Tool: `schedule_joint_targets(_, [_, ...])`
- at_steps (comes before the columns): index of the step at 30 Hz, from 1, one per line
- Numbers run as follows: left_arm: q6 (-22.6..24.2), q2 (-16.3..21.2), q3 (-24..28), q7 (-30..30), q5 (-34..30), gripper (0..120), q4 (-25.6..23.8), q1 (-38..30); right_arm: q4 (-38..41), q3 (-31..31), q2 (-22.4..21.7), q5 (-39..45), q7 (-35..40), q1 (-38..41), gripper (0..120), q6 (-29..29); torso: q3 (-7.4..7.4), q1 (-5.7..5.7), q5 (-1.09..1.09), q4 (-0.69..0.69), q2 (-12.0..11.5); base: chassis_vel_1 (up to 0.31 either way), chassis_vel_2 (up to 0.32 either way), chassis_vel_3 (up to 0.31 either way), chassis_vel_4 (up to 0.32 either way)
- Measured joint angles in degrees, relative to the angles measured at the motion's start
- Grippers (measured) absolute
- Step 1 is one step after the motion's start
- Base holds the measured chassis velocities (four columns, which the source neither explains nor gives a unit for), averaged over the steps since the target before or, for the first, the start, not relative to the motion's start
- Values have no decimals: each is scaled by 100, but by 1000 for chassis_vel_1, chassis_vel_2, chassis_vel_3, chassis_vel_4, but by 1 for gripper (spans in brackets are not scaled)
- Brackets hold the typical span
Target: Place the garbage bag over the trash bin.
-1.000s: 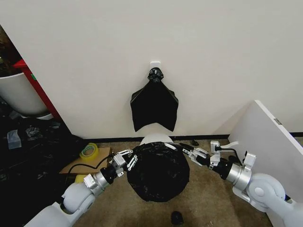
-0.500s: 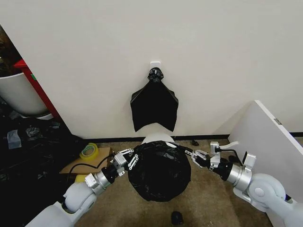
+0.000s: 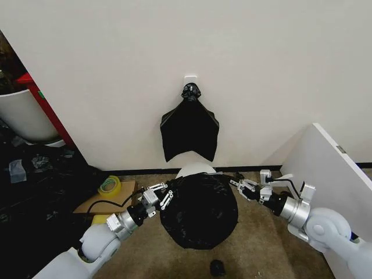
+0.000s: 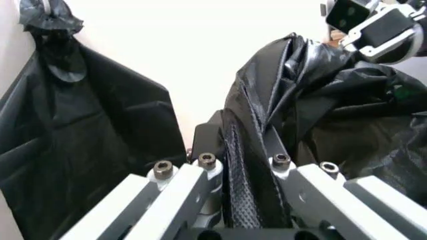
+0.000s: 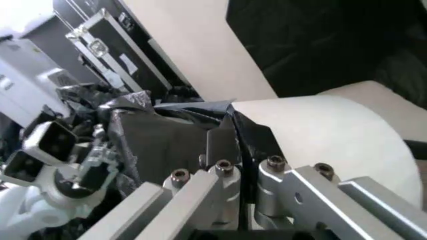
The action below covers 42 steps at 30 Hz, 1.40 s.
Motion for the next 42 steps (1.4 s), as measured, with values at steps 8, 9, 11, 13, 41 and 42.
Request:
schedule_joint_targets(8, [-94, -9, -1, 55, 265, 4, -68, 9, -267, -365, -49, -423, 62, 293, 0, 2, 0, 0, 0, 0, 0, 0, 0, 0, 0])
schedule_joint_targets(9, [-102, -22, -1, 81, 316, 4, -71, -1, -267, -408, -38, -466, 102, 336, 0, 2, 0, 0, 0, -1, 0, 0, 0, 0, 0])
schedule_joint_targets(11, [-103, -25, -1, 92, 331, 4, -77, -5, -266, -430, -32, -485, 131, 361, 0, 2, 0, 0, -1, 0, 0, 0, 0, 0, 0])
schedule_joint_targets(13, [-104, -28, 5, 109, 349, 4, -100, -9, -259, -466, -6, -522, 198, 435, 0, 12, 0, 0, 0, 1, 0, 0, 0, 0, 0])
schedule_joint_targets(41, [-167, -44, -152, 93, 249, 4, -29, 132, -466, -194, -172, 606, -1089, 26, 81, 38, 0, 0, 0, 0, 0, 0, 0, 0, 0])
schedule_joint_targets(42, [-167, -44, -152, 93, 249, 4, -29, 132, -466, -194, -172, 606, -1089, 26, 81, 38, 0, 0, 0, 0, 0, 0, 0, 0, 0])
